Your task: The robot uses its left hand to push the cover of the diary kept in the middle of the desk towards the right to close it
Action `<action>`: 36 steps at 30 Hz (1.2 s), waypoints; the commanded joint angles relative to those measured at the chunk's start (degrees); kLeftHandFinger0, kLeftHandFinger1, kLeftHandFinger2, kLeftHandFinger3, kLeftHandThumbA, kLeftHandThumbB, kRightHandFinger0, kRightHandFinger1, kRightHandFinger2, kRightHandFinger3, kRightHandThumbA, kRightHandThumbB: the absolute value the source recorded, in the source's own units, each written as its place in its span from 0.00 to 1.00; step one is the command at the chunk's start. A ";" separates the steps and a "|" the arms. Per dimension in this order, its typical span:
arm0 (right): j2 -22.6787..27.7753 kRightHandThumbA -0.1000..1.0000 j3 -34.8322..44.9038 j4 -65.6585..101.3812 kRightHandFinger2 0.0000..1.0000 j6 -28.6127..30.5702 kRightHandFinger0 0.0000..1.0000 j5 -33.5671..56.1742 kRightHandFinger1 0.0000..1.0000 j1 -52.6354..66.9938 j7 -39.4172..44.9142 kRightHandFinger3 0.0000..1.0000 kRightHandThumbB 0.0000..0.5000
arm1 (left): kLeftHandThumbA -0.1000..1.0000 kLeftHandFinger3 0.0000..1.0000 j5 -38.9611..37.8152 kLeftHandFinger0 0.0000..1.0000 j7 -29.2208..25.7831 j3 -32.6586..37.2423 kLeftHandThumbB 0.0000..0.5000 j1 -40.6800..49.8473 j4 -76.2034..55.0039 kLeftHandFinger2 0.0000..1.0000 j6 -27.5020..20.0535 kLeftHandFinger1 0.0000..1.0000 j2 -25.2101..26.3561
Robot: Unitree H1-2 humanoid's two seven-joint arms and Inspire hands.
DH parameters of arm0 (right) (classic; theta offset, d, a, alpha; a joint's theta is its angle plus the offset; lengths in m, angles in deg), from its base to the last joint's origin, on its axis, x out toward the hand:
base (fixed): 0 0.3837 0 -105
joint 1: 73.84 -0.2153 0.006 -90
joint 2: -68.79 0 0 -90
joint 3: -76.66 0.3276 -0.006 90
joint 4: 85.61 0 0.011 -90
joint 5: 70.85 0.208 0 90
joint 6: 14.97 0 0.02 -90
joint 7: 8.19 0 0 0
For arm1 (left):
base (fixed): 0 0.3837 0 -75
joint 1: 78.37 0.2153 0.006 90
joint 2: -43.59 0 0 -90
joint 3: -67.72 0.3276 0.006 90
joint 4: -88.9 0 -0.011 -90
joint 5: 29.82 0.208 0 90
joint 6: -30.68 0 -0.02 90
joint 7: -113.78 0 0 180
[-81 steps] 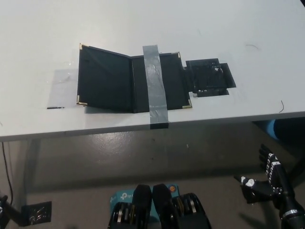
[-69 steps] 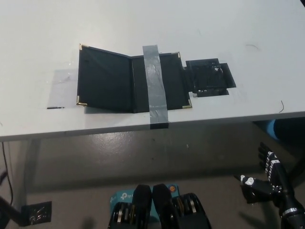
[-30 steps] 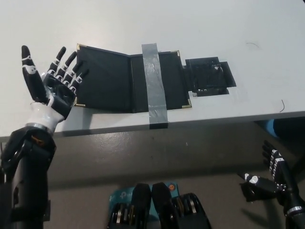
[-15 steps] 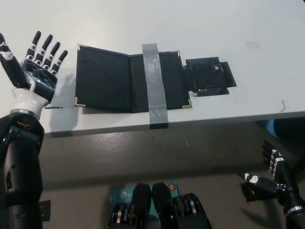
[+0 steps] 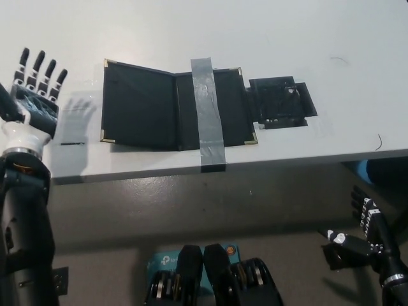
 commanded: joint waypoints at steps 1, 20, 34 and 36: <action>0.53 1.00 0.34 1.63 1.00 1.96 1.00 0.48 1.00 -1.68 0.21 1.00 1.00 | 1.00 1.00 0.84 1.00 -0.10 -0.76 0.51 -1.99 1.83 1.00 -4.17 1.00 -0.45; 0.59 1.00 0.42 1.86 1.00 1.33 1.00 0.83 1.00 -2.35 0.69 1.00 1.00 | 1.00 1.00 1.72 1.00 -0.90 -0.84 0.54 -1.02 5.32 1.00 -6.61 1.00 -6.72; 0.28 1.00 0.48 2.51 1.00 1.16 1.00 1.12 1.00 -2.53 0.71 1.00 1.00 | 1.00 1.00 0.85 1.00 -0.36 -1.98 0.53 -0.95 8.50 1.00 -9.33 1.00 -11.05; 0.37 1.00 0.36 2.39 1.00 1.31 1.00 0.88 1.00 -2.64 0.68 1.00 1.00 | 1.00 1.00 1.85 1.00 -1.00 -1.53 0.49 -0.93 9.25 1.00 -9.59 1.00 -11.45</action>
